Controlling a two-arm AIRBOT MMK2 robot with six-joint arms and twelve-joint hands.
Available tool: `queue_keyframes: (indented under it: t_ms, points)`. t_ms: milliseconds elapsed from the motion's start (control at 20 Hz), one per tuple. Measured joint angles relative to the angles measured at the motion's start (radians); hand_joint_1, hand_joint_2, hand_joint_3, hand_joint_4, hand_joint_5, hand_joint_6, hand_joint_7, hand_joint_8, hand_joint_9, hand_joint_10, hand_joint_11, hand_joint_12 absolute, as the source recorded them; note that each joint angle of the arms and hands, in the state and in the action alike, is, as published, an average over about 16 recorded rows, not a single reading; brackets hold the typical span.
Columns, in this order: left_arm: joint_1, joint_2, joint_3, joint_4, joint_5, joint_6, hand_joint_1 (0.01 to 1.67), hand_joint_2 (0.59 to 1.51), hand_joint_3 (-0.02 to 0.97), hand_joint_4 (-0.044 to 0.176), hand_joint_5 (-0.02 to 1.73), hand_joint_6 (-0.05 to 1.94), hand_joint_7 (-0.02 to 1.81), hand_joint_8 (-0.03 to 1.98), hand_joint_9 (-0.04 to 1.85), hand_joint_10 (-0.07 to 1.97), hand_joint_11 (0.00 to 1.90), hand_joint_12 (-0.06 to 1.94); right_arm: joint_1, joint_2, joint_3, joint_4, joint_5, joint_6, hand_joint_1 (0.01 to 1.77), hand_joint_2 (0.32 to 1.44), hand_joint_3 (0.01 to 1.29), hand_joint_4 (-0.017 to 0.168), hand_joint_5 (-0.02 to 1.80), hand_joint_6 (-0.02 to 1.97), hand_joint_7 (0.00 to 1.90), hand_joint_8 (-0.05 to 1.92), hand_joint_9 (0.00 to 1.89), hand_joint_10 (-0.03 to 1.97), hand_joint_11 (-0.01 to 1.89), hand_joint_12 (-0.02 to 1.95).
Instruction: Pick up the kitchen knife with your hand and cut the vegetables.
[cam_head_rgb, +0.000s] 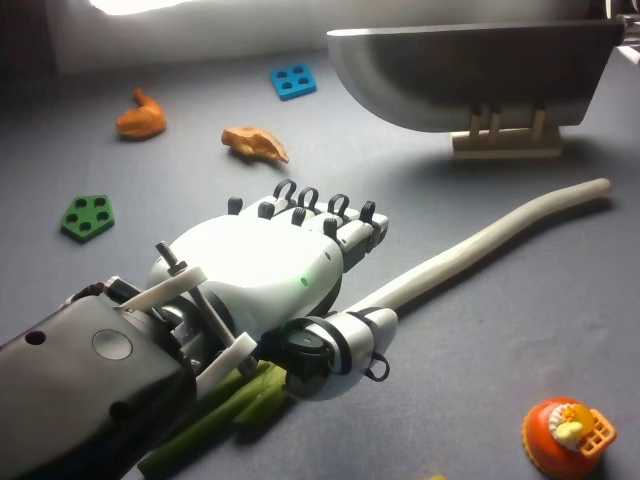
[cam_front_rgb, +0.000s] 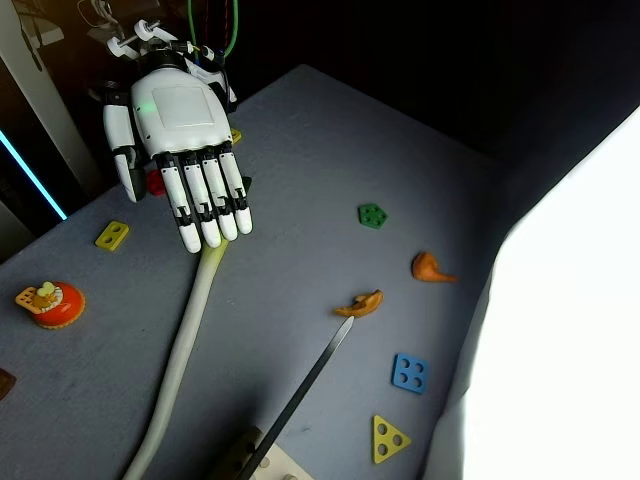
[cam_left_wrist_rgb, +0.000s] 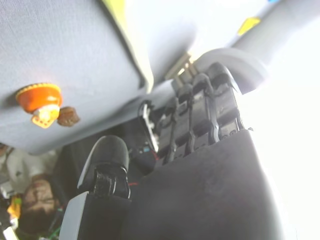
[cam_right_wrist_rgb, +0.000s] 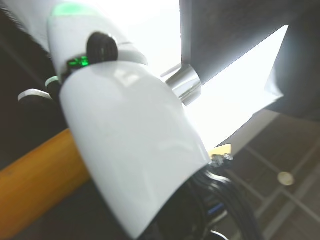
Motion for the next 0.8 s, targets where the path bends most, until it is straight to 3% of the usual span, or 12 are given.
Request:
queue_keyframes:
  t_ms: [150,550,800]
  points:
    - [0.0,0.0,0.001,0.0,0.0,0.0,0.03,1.512,0.021,0.003,0.1,0.01,0.13,0.0,0.1,0.01,0.02,0.29,-0.001,0.008,0.004,-0.027,0.016,0.006,1.01,1.13,0.02,0.012,0.37,0.99,0.37,1.17,0.2,1.48,0.23,1.68]
    - [-0.001,0.0,0.003,0.0,0.0,0.0,0.03,1.512,0.021,0.003,0.09,0.01,0.13,0.0,0.1,0.01,0.02,0.27,-0.02,0.048,0.008,-0.117,0.059,0.055,0.86,1.0,0.02,0.042,0.07,0.26,0.1,0.32,0.06,0.54,0.05,0.72]
    - [-0.001,0.0,0.001,0.0,0.0,0.0,0.03,1.512,0.021,0.003,0.09,0.01,0.13,0.0,0.1,0.01,0.02,0.26,-0.052,0.092,-0.007,-0.175,0.092,0.099,0.79,0.93,0.02,0.059,0.01,0.01,0.04,0.01,0.02,0.09,0.01,0.14]
